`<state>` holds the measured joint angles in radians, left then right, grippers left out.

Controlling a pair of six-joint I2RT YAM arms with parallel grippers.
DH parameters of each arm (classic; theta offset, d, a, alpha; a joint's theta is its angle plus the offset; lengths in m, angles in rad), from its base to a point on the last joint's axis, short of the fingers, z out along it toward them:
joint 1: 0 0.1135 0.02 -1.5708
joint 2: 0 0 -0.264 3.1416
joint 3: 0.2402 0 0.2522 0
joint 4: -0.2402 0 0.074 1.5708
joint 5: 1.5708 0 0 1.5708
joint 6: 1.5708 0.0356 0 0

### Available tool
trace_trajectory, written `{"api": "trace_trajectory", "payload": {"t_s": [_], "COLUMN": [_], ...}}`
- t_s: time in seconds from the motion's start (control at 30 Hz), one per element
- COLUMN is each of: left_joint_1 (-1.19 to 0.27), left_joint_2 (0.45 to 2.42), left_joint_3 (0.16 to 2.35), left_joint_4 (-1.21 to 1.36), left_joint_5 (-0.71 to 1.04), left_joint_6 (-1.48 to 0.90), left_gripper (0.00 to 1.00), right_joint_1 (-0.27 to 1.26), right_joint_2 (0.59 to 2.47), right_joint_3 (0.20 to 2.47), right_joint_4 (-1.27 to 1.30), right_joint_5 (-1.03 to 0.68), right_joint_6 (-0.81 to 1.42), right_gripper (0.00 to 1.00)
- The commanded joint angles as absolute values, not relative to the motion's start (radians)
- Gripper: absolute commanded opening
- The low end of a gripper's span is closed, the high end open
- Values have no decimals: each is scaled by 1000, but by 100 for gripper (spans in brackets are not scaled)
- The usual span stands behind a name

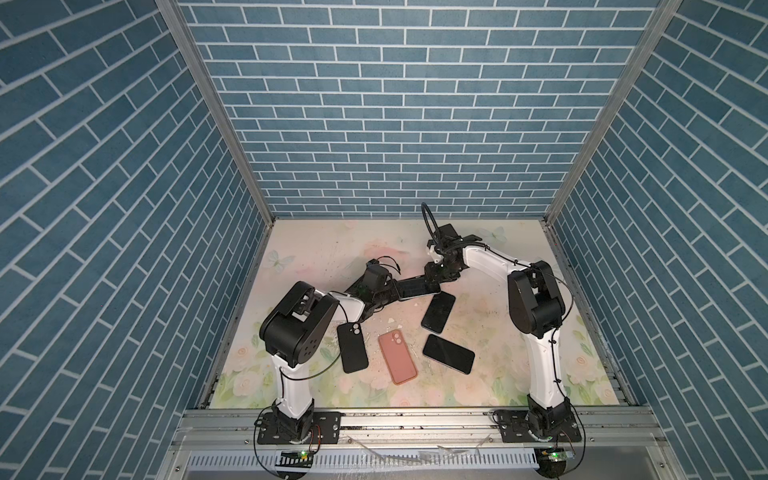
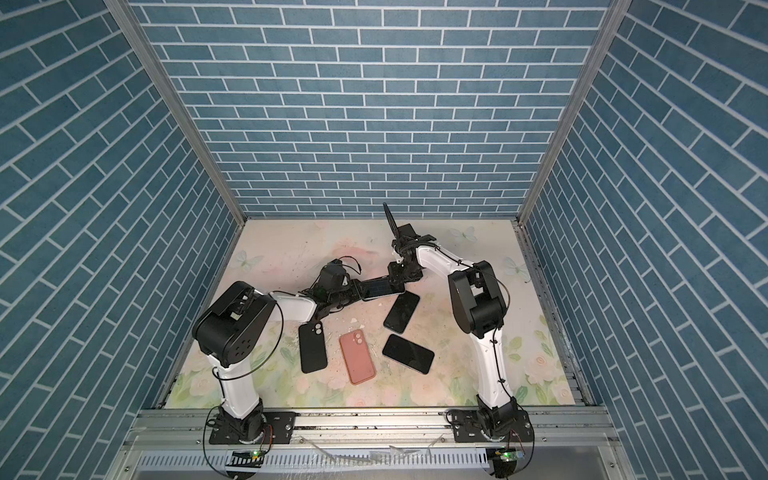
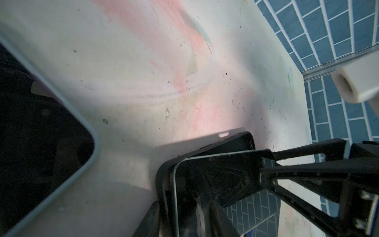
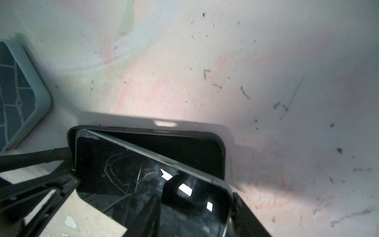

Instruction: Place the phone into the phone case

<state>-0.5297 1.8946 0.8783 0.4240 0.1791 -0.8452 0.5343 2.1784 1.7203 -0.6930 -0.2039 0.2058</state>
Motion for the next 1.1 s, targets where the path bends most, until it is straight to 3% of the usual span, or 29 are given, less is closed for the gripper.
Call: {"api": "trace_trajectory", "payload": {"t_s": [0.0, 0.3, 0.7, 1.07], "left_joint_1": [-528, -522, -519, -515], "left_joint_2": [1914, 1925, 1911, 1905], "left_joint_3": [912, 933, 927, 937], "left_joint_4": [394, 369, 356, 331], "left_joint_5": [170, 170, 167, 166], "left_joint_6": [-802, -790, -794, -782], "left_gripper": [40, 39, 39, 35], "right_joint_1": [549, 552, 543, 528], "right_joint_2": [2187, 2231, 2044, 2098], "right_joint_3": [1760, 1796, 1633, 1589], "right_joint_4": [-721, -723, -706, -656], "right_joint_5": [-153, -182, -150, -232], "right_joint_6": [129, 120, 188, 197], "right_gripper": [55, 55, 61, 60]}}
